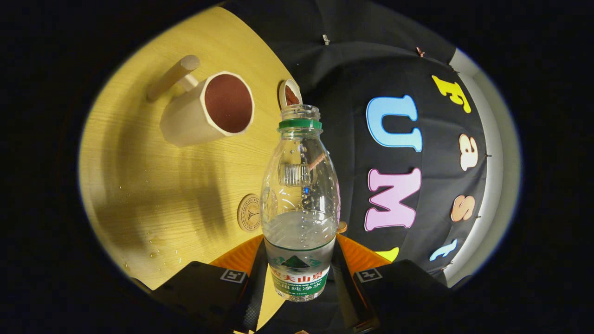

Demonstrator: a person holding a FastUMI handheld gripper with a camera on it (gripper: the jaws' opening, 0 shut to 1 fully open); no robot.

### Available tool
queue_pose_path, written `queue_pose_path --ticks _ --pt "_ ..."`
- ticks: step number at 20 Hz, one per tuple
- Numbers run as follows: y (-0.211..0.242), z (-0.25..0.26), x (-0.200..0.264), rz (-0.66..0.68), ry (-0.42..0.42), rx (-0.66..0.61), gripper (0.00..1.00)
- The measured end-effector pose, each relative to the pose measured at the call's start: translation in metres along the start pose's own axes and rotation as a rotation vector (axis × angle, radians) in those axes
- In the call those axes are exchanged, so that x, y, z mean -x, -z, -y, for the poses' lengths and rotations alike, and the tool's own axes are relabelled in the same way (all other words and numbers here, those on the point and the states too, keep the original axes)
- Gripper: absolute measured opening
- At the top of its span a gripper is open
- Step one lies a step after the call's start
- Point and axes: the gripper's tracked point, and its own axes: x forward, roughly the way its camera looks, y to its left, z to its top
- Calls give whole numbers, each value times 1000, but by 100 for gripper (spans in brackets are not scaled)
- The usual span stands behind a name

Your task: Take the bottle from table, then pour the juice into the cup, finally place the bottle on the coaster

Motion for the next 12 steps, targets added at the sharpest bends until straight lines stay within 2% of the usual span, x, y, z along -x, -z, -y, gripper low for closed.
queue_pose_path --ticks 4,12 --pt "-4 -1 -2 2 -12 90 70" --pt "-2 -2 -2 6 -10 152 70"
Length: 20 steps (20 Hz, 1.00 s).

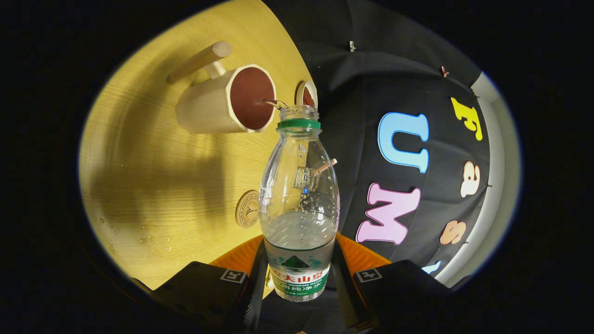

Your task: Take the bottle from table, then pour the juice into the cup, finally place the bottle on the coaster

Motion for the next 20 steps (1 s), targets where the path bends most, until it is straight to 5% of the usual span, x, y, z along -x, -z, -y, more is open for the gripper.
queue_pose_path --ticks 20 --pt "11 16 -10 10 29 115 70"
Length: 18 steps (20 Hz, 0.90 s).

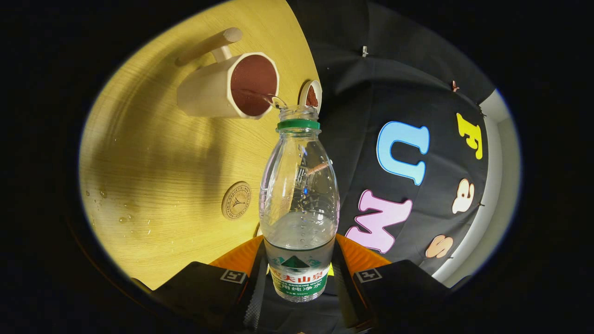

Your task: Take the bottle from table, then pour the juice into the cup, finally place the bottle on the coaster

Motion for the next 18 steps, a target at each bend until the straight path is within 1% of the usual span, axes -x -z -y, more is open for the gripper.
queue_pose_path --ticks 18 --pt "-8 27 -6 41 34 132 69"
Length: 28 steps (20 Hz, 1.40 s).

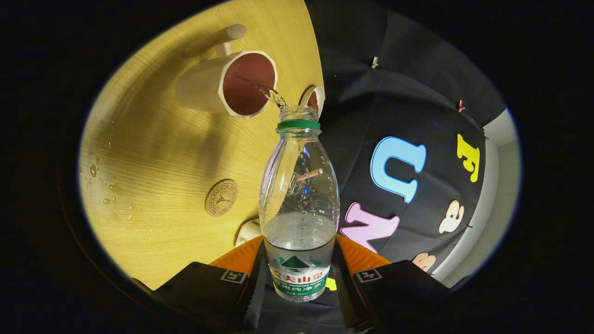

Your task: Take the bottle from table, then pour the juice into the cup, finally place the bottle on the coaster

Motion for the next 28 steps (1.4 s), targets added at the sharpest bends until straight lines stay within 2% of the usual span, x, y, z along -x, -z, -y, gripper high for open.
queue_pose_path --ticks 10,17,21,28 --pt "0 18 -7 -8 36 147 69" --pt "-10 24 -15 15 31 213 69" --pt "-17 39 -14 42 93 313 69" --pt "-22 42 -11 73 125 384 69"
